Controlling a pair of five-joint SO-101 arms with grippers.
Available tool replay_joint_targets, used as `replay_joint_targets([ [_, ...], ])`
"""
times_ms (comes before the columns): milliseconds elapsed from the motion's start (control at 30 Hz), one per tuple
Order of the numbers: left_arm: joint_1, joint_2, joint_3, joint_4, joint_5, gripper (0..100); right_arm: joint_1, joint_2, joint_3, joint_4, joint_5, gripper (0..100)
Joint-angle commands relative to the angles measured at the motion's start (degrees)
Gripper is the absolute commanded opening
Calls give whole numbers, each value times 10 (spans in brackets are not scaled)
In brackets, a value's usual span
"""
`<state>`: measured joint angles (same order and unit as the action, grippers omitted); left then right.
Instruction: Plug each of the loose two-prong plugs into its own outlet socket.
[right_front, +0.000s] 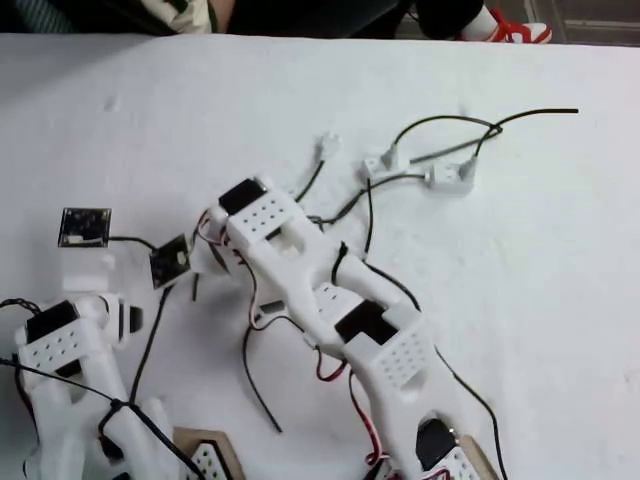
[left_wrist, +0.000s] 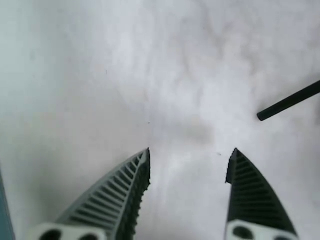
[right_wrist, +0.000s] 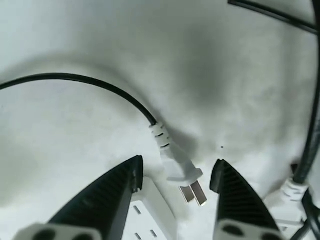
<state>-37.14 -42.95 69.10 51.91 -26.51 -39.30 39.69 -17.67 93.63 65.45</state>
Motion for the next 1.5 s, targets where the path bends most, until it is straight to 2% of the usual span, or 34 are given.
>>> replay_joint_targets([
  [0,-3,-15,-4,-12,3,252,65,29,16,7,-4,197],
  [267,-3,-15,-3,-12,3,252,65,29,44,6,-4,12],
  [933,-2,-17,-3,-12,3,252,109,-154,65,45,-7,17],
  [1100,-2,-17,-3,-12,3,252,107,-204,121,44,-7,17],
  [1367,-2,-17,-3,-12,3,252,101,-233,132,44,-9,17],
  [1467,-2,-16,-3,-12,3,252,82,-233,151,42,-39,23],
])
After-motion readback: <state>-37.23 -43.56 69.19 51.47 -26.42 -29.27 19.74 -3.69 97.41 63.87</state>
